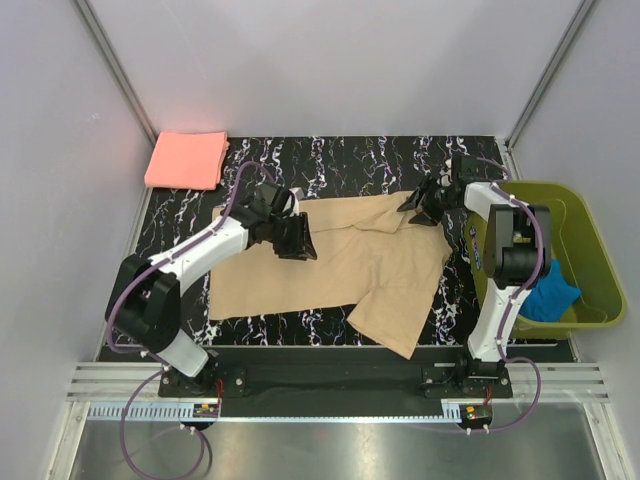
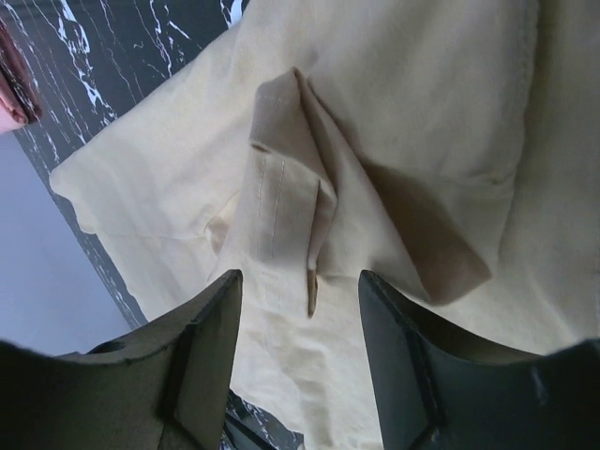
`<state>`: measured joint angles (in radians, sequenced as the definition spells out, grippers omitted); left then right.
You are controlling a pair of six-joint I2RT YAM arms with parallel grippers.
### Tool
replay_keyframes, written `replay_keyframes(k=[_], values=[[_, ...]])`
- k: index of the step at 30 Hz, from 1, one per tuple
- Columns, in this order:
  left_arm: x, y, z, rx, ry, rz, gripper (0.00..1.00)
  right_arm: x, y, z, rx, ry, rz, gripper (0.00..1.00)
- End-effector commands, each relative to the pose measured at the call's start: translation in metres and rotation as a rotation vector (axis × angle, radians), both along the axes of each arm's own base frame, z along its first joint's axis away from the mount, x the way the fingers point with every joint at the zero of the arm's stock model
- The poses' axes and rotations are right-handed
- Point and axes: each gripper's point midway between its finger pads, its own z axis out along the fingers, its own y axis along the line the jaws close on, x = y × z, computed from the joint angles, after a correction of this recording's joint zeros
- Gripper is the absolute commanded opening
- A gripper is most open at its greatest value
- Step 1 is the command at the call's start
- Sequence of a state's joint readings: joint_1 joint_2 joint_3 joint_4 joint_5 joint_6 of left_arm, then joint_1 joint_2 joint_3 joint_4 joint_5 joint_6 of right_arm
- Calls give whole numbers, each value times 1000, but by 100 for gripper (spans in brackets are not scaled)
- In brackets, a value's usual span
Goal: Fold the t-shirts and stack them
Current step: Fold the tshirt
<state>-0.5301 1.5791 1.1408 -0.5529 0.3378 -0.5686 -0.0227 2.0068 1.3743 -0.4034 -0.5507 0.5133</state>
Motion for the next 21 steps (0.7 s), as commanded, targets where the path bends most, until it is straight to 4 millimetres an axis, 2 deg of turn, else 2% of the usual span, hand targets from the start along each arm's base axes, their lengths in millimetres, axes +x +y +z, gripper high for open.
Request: replay_keyframes(k=[1, 8, 18, 21], values=[[-3, 7, 8, 7, -40, 12, 39, 23, 8, 14, 54, -93, 32, 59], [-4, 10, 10, 13, -47, 23, 39, 29, 14, 7, 98, -80, 29, 47], [-4, 12, 11, 19, -51, 23, 39, 38, 26, 12, 152, -95, 20, 46], [-2, 11, 12, 16, -58, 23, 39, 38, 28, 16, 165, -89, 14, 42]])
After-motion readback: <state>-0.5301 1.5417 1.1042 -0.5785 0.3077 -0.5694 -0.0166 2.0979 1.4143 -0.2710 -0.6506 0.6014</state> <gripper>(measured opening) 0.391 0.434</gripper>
